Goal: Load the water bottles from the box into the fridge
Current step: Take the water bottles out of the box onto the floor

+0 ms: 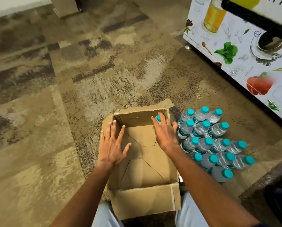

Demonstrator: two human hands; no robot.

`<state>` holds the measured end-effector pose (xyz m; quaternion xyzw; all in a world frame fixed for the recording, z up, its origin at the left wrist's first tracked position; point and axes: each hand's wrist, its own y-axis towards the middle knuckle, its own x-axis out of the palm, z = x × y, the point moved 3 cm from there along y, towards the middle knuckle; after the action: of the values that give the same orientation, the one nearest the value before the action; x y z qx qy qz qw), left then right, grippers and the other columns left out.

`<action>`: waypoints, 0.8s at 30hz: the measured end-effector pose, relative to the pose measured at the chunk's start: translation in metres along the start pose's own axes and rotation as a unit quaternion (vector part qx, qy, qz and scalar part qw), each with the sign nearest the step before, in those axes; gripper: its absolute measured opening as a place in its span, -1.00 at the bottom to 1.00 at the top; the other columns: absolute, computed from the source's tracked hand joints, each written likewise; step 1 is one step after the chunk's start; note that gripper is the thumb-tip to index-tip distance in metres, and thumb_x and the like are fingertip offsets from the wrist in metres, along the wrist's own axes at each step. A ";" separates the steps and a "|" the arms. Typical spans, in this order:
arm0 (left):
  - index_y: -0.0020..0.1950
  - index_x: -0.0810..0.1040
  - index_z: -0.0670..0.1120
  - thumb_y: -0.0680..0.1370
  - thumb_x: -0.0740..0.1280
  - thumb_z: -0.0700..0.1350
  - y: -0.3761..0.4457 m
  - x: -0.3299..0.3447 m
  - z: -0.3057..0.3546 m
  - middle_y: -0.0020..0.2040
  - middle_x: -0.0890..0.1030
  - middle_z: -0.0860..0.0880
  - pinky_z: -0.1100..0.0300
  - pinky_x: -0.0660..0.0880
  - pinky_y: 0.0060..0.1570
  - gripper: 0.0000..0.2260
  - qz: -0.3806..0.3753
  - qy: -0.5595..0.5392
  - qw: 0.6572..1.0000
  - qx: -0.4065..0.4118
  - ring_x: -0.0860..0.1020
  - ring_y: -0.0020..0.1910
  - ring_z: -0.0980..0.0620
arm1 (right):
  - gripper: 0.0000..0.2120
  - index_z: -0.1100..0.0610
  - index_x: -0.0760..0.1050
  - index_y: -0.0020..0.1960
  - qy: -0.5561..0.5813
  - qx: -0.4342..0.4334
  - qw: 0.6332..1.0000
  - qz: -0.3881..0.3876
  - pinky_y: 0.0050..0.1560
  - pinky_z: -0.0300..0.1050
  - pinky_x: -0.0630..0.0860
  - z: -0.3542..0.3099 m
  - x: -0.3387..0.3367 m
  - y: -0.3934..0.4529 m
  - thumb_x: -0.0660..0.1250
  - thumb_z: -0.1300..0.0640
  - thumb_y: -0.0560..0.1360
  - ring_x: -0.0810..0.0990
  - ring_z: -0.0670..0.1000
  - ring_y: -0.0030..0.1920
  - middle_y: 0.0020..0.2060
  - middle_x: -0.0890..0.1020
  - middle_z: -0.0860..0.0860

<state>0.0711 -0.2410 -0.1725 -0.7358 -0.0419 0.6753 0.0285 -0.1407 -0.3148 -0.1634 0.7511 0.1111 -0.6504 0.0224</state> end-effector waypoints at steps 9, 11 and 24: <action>0.59 0.00 0.04 0.53 -0.09 0.36 -0.001 0.007 -0.001 0.56 -0.32 -0.21 -0.21 -0.03 0.51 -0.29 0.009 -0.030 0.999 -0.003 -0.25 0.56 -0.20 | -0.51 0.10 0.38 0.31 -0.019 0.002 1.000 0.002 0.32 0.15 0.28 -0.006 0.003 -0.001 0.34 0.41 0.45 0.42 0.10 0.19 0.20 0.37 0.10; 0.60 -0.07 0.06 0.52 -0.12 0.38 -0.002 0.006 -0.001 0.54 -0.38 -0.22 -0.19 -0.07 0.52 -0.29 0.002 -0.020 1.000 -0.004 -0.31 0.54 -0.20 | -0.53 0.10 0.40 0.27 0.008 -0.001 1.000 -0.004 0.27 0.11 0.35 -0.004 0.000 -0.002 0.32 0.45 0.45 0.40 0.13 0.20 0.20 0.36 0.09; 0.60 -0.15 -0.01 0.51 -0.16 0.37 -0.026 -0.062 0.044 0.55 -0.32 -0.21 -0.21 -0.12 0.51 -0.24 0.016 -0.076 0.997 0.015 -0.27 0.56 -0.16 | -0.64 0.09 0.36 0.39 0.179 -0.041 0.983 0.013 0.23 -0.03 0.37 0.007 -0.086 -0.054 0.25 0.10 0.61 0.43 0.07 0.19 0.26 0.35 0.06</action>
<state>0.0212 -0.2214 -0.1127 -0.6827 -0.0218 0.7299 0.0253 -0.1692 -0.2749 -0.0736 0.8553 0.1301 -0.4997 0.0418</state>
